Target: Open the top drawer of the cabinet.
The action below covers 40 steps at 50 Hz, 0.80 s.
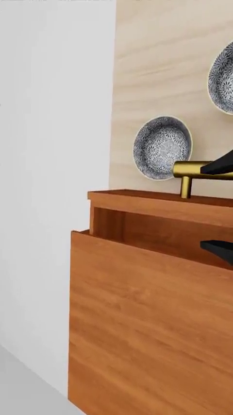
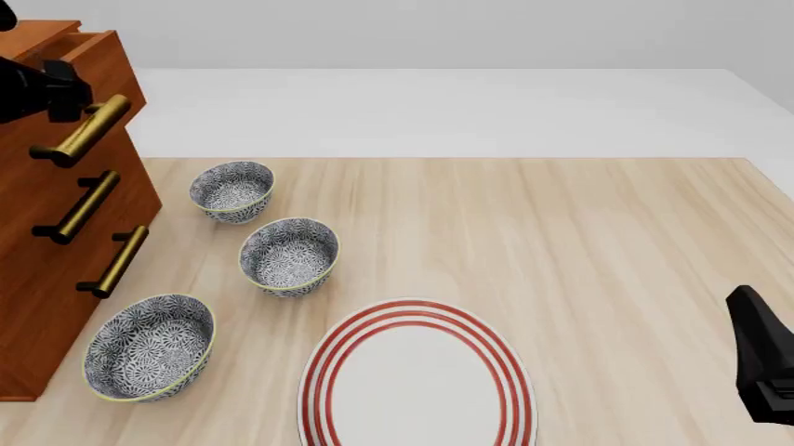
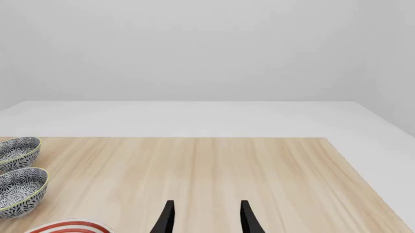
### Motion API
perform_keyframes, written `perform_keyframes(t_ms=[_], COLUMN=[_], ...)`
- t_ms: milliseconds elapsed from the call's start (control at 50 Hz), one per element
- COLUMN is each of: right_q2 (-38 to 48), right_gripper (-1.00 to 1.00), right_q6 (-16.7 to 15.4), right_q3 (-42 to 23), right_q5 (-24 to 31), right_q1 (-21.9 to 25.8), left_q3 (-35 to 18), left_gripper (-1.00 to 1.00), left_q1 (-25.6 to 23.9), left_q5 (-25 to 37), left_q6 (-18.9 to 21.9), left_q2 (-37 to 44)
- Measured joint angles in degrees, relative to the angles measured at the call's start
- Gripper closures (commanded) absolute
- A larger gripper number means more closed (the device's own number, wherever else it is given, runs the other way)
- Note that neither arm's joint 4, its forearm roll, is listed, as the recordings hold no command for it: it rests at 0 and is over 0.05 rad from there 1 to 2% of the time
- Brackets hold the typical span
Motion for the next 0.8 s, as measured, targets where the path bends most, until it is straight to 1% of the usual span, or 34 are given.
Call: perform_keyframes(t_ms=[400,800], right_q2=[0.00,0.00], right_gripper=[-1.00,-1.00], right_q6=[0.00,0.00], right_q3=[0.00,0.00], right_q5=[0.00,0.00], right_q1=[0.00,0.00], left_q3=[-0.32,-3.24], left_gripper=[-1.00,-1.00], left_q1=[-0.54,-0.71], left_q5=[0.19,2.61], left_q6=[0.38,2.42], left_q2=[0.34,2.80])
